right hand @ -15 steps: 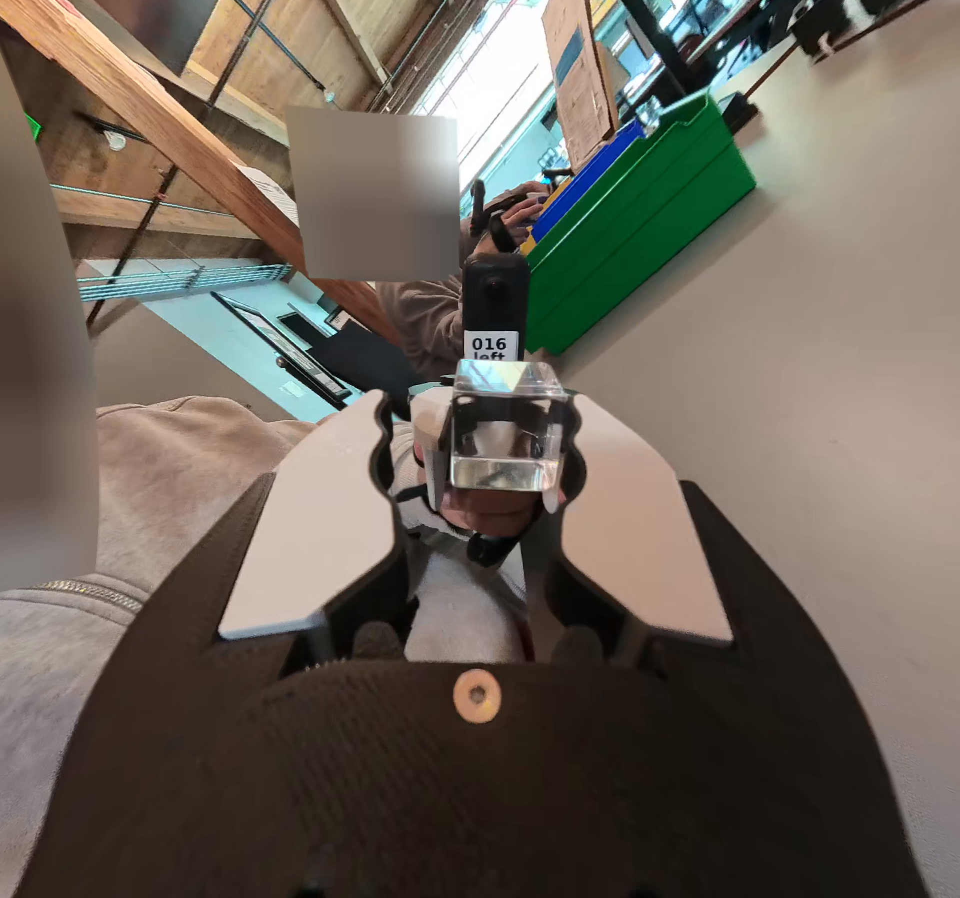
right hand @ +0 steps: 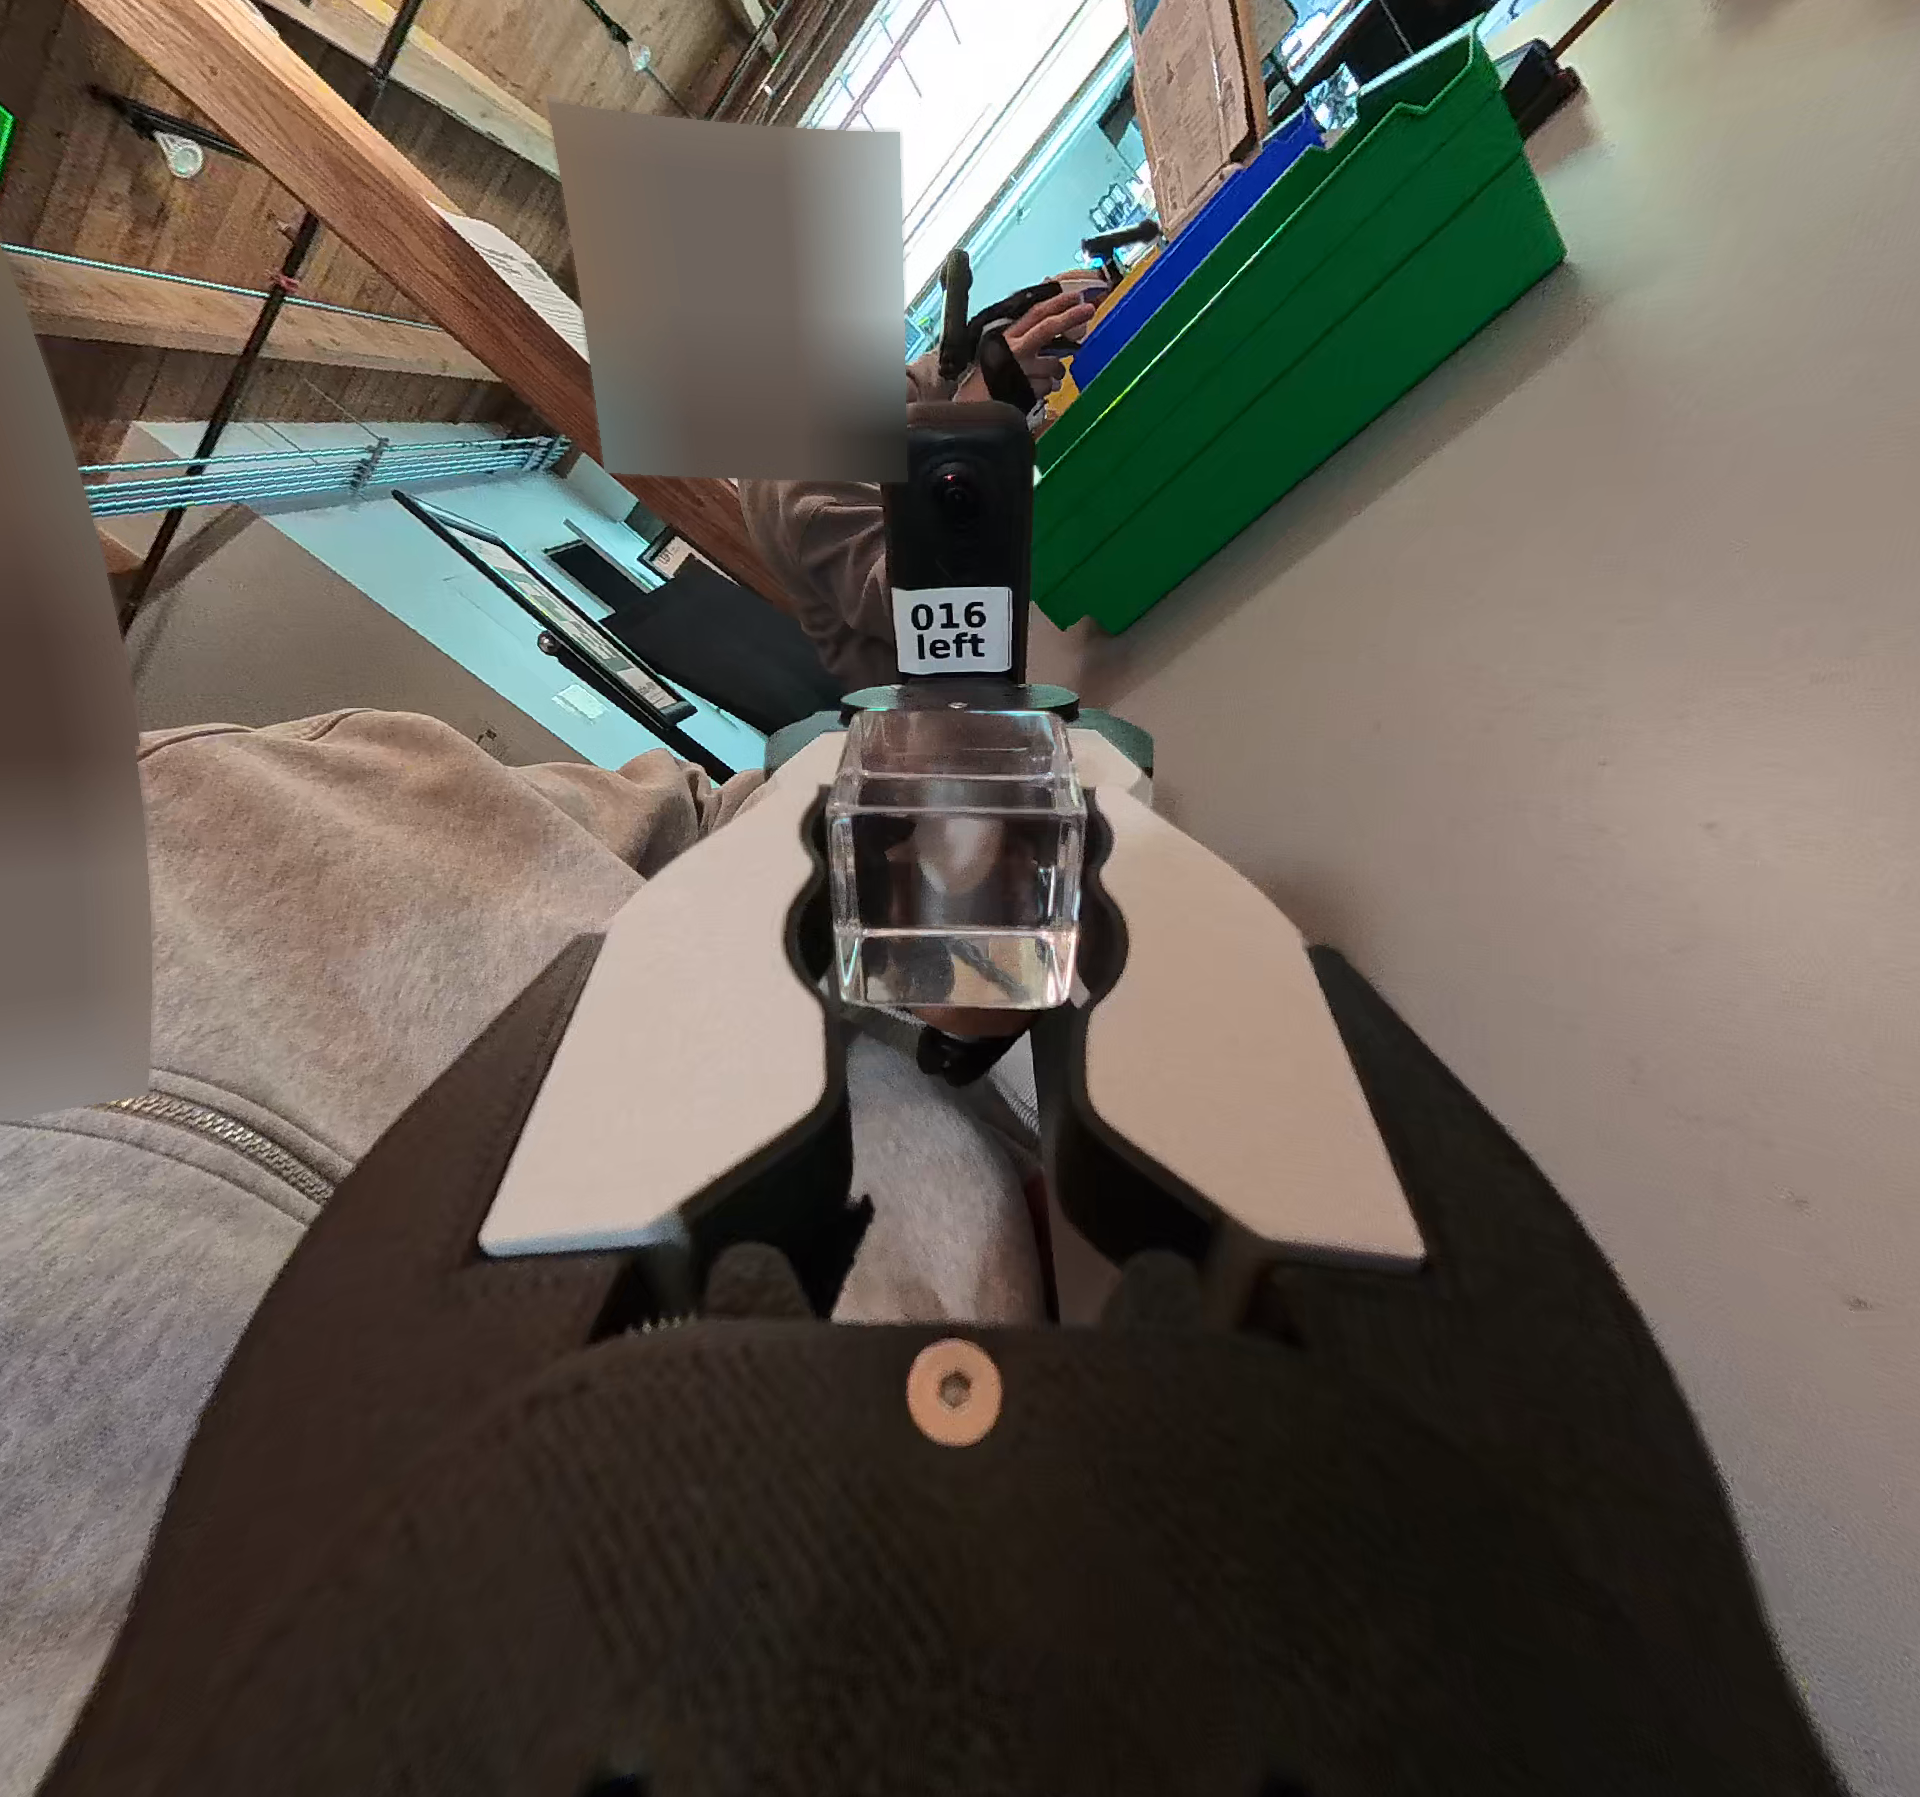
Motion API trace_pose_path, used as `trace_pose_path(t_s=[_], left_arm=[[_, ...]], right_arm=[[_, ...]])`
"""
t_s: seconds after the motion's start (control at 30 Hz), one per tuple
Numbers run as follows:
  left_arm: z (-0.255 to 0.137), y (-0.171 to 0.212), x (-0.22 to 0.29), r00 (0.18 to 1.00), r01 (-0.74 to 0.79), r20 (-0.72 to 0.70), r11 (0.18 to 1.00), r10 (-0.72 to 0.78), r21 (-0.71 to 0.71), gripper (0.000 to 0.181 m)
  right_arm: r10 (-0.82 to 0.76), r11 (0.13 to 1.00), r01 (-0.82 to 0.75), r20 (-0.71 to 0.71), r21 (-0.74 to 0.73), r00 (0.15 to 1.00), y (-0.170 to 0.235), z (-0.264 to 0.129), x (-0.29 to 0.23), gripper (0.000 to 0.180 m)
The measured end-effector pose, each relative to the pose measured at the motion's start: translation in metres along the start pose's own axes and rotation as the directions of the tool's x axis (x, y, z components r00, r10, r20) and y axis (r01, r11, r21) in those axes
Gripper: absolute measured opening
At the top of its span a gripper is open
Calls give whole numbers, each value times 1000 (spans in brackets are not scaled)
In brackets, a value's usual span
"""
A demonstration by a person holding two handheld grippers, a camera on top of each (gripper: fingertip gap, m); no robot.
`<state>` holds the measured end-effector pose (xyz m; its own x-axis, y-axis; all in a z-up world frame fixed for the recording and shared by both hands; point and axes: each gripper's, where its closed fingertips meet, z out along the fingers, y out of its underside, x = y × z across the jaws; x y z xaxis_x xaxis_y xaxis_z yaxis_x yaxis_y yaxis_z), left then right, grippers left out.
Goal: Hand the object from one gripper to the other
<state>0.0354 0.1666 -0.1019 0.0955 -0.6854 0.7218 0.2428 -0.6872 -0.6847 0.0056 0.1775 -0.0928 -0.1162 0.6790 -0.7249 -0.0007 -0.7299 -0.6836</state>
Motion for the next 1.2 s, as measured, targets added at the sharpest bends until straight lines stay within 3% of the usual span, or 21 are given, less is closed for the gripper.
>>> trace_pose_path(t_s=[0.27,0.37,0.53,0.77,0.9,1.0,1.1,1.2], left_arm=[[2,-1,-1,999,-23,28,1000,23,8,44],[1,-1,-5,994,-79,73,997,79,-8,57],[-1,-3,-7,991,-105,86,994,106,-17,56],[-5,-4,-13,996,83,33,997,-83,8,59],[-1,6,-6,976,205,-69,977,-208,-52,55],[4,19,8,906,348,-196,924,-375,-159,55],[6,24,15,835,442,-259,873,-485,-206,58],[5,21,15,822,461,-268,864,-502,-203,60]], right_arm=[[-22,1000,22,-21,-13,1000,-2,-2,1,45],[-41,999,41,-39,15,998,-10,-8,3,45],[-54,997,58,-89,42,995,-19,-21,15,45],[-191,981,192,-142,-4,971,-22,-24,15,45],[-295,955,294,-156,-25,943,-24,-25,11,45],[-477,879,472,-159,-70,865,-25,-27,6,45],[-706,708,694,-112,-128,699,-23,-30,-5,45],[-835,549,820,-61,-158,547,-17,-30,-17,45]])
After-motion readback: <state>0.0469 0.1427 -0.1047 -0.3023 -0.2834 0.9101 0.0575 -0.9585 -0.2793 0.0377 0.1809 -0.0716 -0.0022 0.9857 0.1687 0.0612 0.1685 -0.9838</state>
